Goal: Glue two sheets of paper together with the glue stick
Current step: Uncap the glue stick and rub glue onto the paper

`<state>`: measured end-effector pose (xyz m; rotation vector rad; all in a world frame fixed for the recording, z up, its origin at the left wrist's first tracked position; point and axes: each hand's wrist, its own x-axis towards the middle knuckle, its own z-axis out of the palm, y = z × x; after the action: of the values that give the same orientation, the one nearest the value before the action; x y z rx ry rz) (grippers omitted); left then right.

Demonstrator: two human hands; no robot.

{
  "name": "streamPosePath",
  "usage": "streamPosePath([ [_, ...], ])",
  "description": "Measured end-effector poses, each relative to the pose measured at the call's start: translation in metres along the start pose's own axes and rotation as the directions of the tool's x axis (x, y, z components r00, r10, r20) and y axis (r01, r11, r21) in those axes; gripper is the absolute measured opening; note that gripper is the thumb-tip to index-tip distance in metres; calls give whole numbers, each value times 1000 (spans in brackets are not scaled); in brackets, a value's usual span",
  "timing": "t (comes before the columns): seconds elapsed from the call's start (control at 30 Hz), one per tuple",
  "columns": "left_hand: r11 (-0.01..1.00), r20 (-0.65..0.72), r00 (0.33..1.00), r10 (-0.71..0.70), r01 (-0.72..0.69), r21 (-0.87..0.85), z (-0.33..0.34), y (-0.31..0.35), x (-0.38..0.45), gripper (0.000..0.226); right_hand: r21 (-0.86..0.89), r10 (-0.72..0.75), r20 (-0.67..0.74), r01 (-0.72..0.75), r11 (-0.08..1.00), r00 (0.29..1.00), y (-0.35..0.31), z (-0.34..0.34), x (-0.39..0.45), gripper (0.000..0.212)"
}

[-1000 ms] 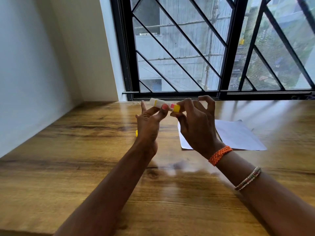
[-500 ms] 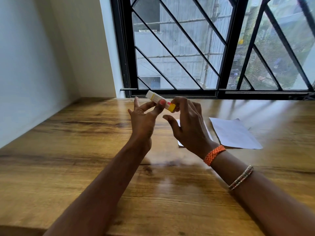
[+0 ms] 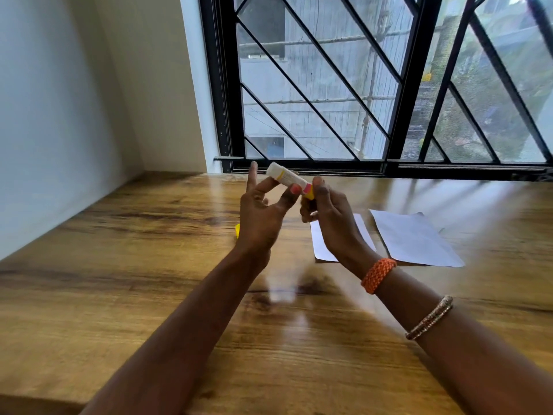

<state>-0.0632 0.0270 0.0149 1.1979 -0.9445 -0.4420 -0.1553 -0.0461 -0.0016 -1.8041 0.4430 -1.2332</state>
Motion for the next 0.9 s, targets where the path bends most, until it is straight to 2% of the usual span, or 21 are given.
streamPosePath([
  [0.1,997,-3,1000,-15,15,-75,-2,-4,1,18,-59,-92,-40,89,994,995,1,3,0,7],
  [0.2,991,13,999,-50,51,-127,-2,-3,1,13,-273,-310,-40,288,918,950,3,1,-2,25],
  [0.27,993,-6,999,-38,37,-108,-3,-3,0,12,-341,-371,-33,338,877,928,4,1,-3,23],
  [0.33,992,-6,999,-45,44,-116,-4,-2,0,13,-302,-305,-36,281,911,952,2,0,-2,13],
  [0.37,991,2,998,-62,61,-122,-5,-1,1,15,-223,-218,-2,212,952,976,0,-2,-1,7],
  [0.47,992,10,996,-87,87,-96,-5,1,0,26,41,57,126,-63,997,990,-4,-6,2,38],
  [0.5,992,9,997,-83,83,-96,-4,1,0,29,76,111,158,-124,989,981,-4,-6,3,41],
  [0.57,991,-2,996,-86,86,-101,-4,0,0,30,65,117,161,-129,990,980,-5,-2,2,33],
  [0.63,989,-20,994,-108,106,-104,-5,-2,1,23,76,65,95,-73,994,993,-6,0,1,11],
  [0.67,986,-26,992,-121,117,-116,-5,-2,1,20,67,26,56,-29,997,998,-5,1,2,6],
  [0.77,980,-27,989,-144,138,-144,-4,-1,1,16,-106,-136,-23,133,985,990,-2,2,-1,36],
  [0.83,980,-27,988,-150,145,-139,-3,-1,1,18,-196,-218,-58,203,959,974,0,4,-3,38],
  [0.9,979,-27,987,-160,155,-134,-4,-1,2,20,-252,-275,-82,247,936,958,1,4,-4,30],
])
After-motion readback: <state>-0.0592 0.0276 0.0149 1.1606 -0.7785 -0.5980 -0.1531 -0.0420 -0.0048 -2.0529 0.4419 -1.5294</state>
